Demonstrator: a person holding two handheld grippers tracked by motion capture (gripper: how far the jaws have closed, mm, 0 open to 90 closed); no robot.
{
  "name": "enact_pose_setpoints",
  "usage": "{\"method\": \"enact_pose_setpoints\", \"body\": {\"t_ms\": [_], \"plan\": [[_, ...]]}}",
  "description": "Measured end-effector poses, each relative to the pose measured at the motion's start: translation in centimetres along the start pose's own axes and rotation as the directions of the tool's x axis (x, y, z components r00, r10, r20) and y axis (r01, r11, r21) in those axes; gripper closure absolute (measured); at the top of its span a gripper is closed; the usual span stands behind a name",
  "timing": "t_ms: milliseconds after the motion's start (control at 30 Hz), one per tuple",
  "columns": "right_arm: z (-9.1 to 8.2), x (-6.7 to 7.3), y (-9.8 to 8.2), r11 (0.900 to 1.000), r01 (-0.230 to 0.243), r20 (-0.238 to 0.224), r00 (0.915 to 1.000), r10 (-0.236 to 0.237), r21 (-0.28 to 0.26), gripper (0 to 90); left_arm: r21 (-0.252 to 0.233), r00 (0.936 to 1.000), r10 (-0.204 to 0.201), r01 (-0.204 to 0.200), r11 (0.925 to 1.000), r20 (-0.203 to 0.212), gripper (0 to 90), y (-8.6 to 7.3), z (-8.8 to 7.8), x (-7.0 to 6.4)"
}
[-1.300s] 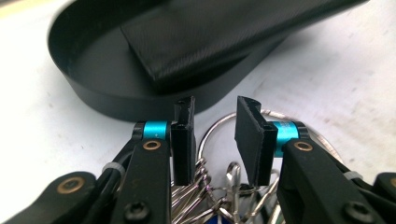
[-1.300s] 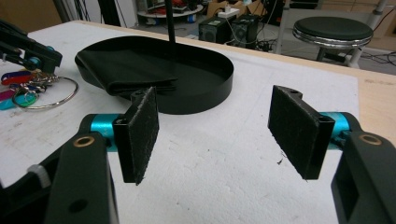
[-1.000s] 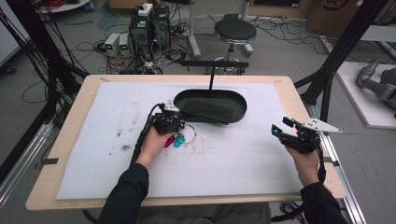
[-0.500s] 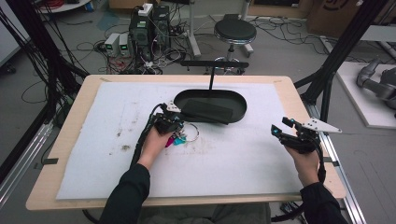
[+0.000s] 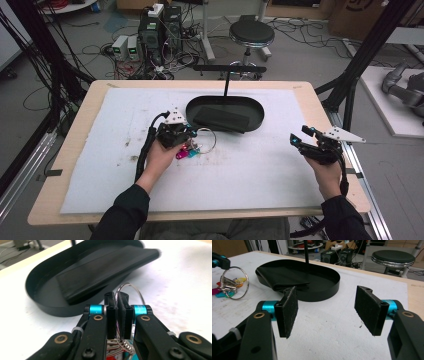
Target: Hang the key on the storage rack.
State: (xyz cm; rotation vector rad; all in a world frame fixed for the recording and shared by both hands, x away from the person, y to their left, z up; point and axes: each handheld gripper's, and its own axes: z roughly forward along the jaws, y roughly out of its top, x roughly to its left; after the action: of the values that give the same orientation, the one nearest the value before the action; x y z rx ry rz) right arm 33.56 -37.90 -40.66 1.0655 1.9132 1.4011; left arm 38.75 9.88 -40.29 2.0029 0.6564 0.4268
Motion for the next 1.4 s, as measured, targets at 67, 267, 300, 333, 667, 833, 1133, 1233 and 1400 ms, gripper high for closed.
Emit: {"method": "enact_pose_setpoints", "body": {"t_ms": [67,267,300,333,667,833,1133,1233,1400], "plan": [[0.0,0.0,0.0,1.0,0.002,0.001,1.0,-0.002,-0.002,36.4,-0.011,1.0,0.0,0.0,0.9999,0.005,86.2,-0.1,-0.2,-0.2],[0.1,0.1,0.0,1.0,0.002,-0.003,1.0,-0.002,-0.001,36.4,-0.051,0.9983,0.004,-0.001,0.9987,0.058,85.9,-0.7,-1.0,-1.1],[0.1,0.1,0.0,1.0,0.004,-0.004,1.0,-0.004,-0.001,36.4,-0.05,0.9979,0.005,-0.002,0.9987,0.064,85.6,-0.7,-1.0,-1.2],[0.1,0.1,0.0,1.0,0.005,-0.005,1.0,-0.005,-0.002,36.3,-0.04,0.9967,0.002,0.001,0.9992,0.081,85.3,-1.0,-0.9,-1.2],[0.1,0.1,0.0,1.0,0.002,-0.005,1.0,-0.002,-0.001,36.4,0.033,0.9946,0.04,-0.043,0.9985,0.095,85.2,-1.2,0.0,-1.7],[0.1,0.0,0.0,1.0,-0.002,-0.007,1.0,0.002,0.0,36.4,0.028,0.9942,0.035,-0.038,0.9989,0.102,86.1,-1.2,-0.2,-1.7],[0.1,0.0,0.0,1.0,0.001,-0.008,1.0,-0.001,0.0,36.4,-0.07,0.9947,0.062,-0.056,0.996,0.083,86.2,-0.1,-2.2,-2.1],[0.1,0.0,0.0,1.0,0.002,-0.009,1.0,-0.002,0.0,36.4,-0.104,0.9945,0.07,-0.061,0.9927,0.078,86.2,0.3,-3.0,-2.2],[0.1,0.0,0.0,1.0,0.0,-0.009,1.0,0.0,-0.001,36.5,-0.186,0.9937,0.074,-0.057,0.9809,0.084,86.2,0.9,-4.1,-2.2]]}}
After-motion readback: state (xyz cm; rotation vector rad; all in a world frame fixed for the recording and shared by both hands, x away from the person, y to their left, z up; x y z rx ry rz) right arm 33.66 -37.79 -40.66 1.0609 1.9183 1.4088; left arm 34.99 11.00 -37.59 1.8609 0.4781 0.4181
